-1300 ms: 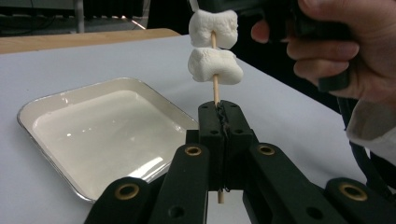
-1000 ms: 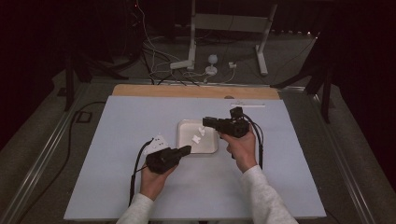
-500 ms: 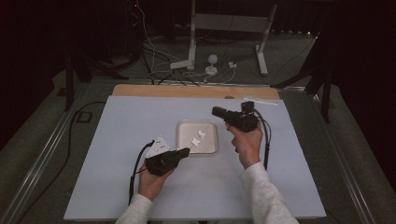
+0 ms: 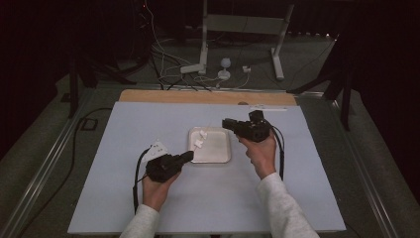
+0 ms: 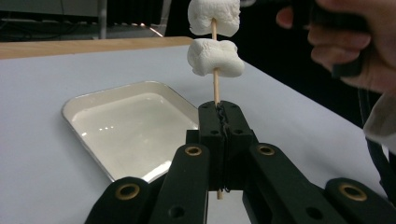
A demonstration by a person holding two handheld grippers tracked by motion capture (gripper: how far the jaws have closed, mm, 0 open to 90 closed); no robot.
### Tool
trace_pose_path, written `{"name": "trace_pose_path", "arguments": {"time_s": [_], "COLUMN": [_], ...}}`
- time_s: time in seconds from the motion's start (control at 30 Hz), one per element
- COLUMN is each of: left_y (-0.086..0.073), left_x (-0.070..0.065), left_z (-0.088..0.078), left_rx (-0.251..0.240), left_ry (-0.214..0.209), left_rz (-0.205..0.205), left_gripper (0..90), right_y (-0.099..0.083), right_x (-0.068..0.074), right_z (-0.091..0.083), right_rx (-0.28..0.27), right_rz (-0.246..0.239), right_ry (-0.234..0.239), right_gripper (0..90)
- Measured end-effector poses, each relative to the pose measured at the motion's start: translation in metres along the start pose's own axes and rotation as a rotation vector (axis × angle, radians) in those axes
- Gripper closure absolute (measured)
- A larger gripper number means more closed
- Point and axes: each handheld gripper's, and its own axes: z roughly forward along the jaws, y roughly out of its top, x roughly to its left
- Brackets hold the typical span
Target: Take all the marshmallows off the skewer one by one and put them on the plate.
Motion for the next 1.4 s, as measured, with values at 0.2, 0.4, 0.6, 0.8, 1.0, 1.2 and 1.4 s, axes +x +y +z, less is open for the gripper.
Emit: {"name": "trace_pose_path", "arguments": {"time_s": [0.2, 0.4, 0.6, 0.8, 1.0, 1.2, 1.4], "left_y": [0.001, 0.001, 0.000, 0.000, 0.000, 0.000, -0.001], "left_x": [0.005, 0.005, 0.007, 0.008, 0.009, 0.009, 0.009], "left_z": [-0.003, -0.002, -0.002, -0.002, -0.002, -0.002, -0.001], "left_rx": [-0.009, -0.003, 0.002, 0.004, 0.002, 0.001, 0.006], "left_ry": [0.013, 0.015, 0.022, 0.030, 0.034, 0.037, 0.037], "left_rz": [-0.023, -0.028, -0.032, -0.037, -0.042, -0.043, -0.041], "left_gripper": [90.0, 90.0, 90.0, 90.0, 90.0, 90.0, 90.0], "right_y": [-0.008, -0.015, -0.022, -0.029, -0.030, -0.027, -0.024], "right_x": [0.001, -0.002, -0.008, -0.008, -0.007, -0.008, -0.002], "right_z": [0.020, 0.038, 0.053, 0.066, 0.060, 0.047, 0.038], "right_rx": [0.056, 0.096, 0.141, 0.185, 0.185, 0.158, 0.137], "right_rz": [-0.036, -0.045, -0.038, -0.092, -0.081, -0.048, -0.035], "right_ry": [-0.043, -0.081, -0.114, -0.214, -0.201, -0.148, -0.081], "right_gripper": [77.7, 77.1, 75.7, 35.0, 17.4, 14.9, 14.7]}}
